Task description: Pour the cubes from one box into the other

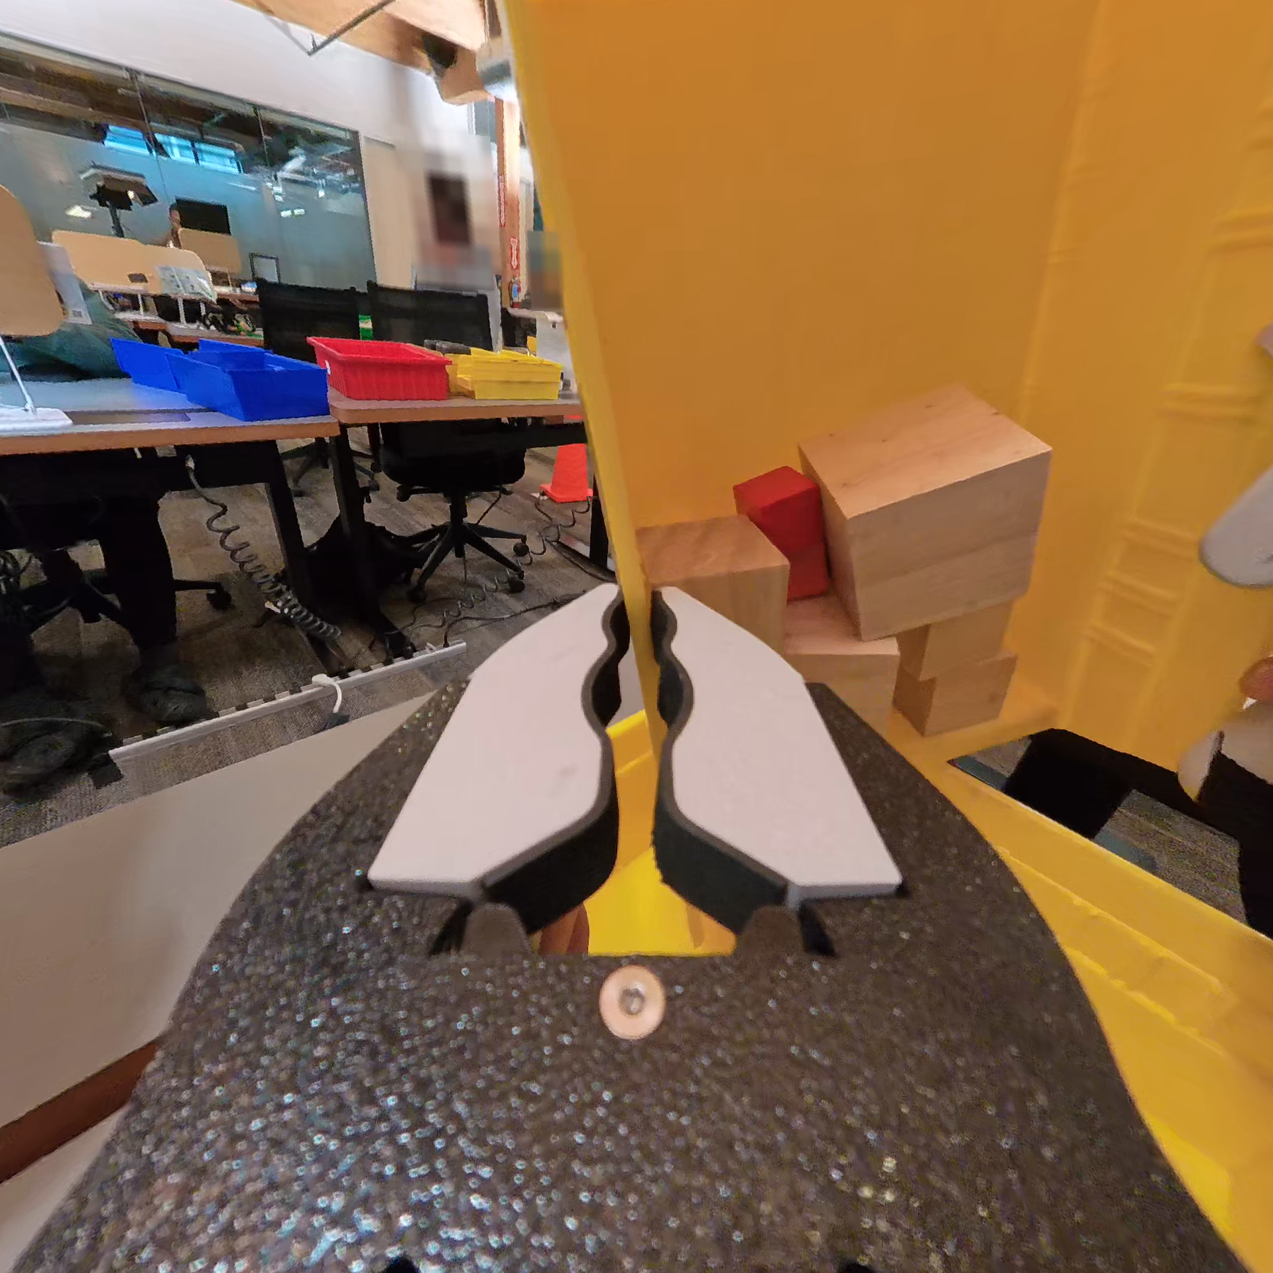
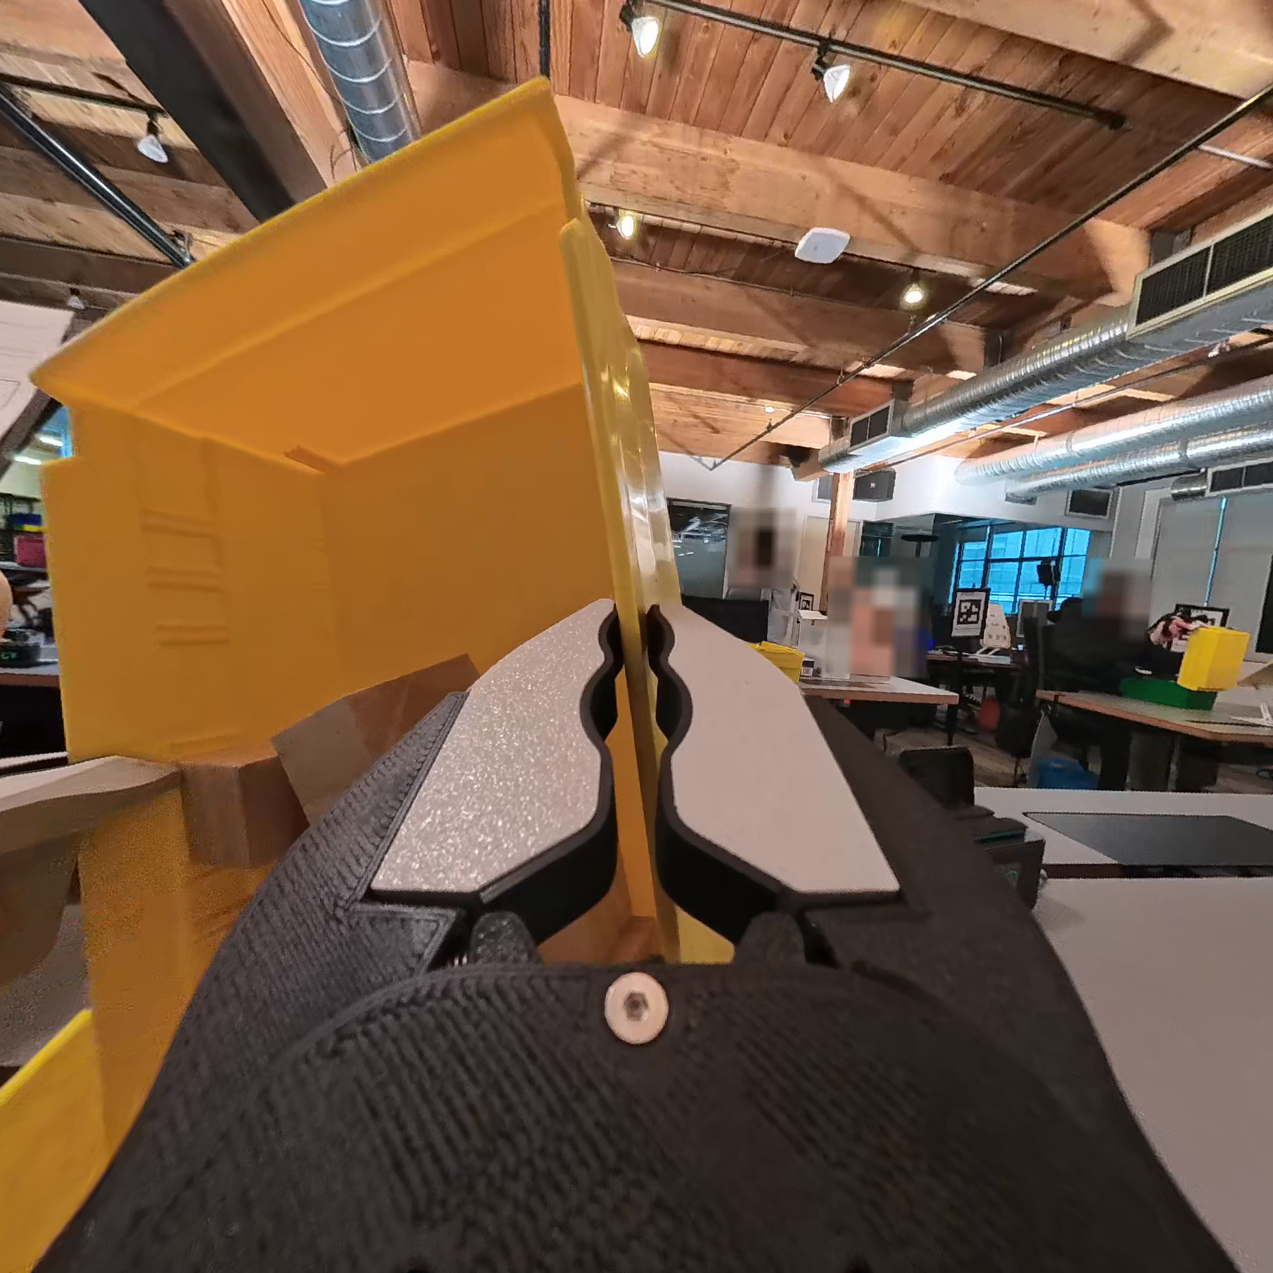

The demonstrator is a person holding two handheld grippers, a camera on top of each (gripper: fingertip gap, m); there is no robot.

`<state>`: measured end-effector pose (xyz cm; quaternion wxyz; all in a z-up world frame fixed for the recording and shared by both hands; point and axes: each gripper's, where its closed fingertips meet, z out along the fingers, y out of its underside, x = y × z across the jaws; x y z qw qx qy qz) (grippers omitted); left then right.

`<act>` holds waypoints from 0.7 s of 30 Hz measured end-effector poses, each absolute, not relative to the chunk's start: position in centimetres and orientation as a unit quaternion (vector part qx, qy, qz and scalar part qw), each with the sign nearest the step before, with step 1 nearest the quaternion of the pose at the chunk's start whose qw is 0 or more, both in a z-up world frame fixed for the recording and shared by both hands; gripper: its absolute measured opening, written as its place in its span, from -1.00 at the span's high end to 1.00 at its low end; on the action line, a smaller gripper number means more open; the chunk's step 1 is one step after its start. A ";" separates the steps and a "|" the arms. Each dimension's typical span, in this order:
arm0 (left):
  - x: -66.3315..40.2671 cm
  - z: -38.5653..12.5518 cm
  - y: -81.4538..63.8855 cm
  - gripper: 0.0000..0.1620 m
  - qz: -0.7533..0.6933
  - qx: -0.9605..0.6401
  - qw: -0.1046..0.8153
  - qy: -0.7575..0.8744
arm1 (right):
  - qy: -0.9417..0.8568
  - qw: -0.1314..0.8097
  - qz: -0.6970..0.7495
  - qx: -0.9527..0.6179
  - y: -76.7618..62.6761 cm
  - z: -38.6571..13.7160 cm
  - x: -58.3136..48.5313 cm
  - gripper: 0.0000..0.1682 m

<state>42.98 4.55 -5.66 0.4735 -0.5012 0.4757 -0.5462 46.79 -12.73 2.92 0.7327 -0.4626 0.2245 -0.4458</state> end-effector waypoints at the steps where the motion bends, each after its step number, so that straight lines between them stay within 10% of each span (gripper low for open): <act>1: 42.9 -5.4 4.5 0.94 -0.545 -0.494 0.481 0.476 | 0.220 0.734 -0.449 -0.460 -12.8 3.2 46.7 0.93; 21: 42.5 -5.2 5.2 0.93 -0.540 -0.482 0.490 0.486 | 0.207 0.740 -0.454 -0.451 -11.9 3.5 46.4 0.93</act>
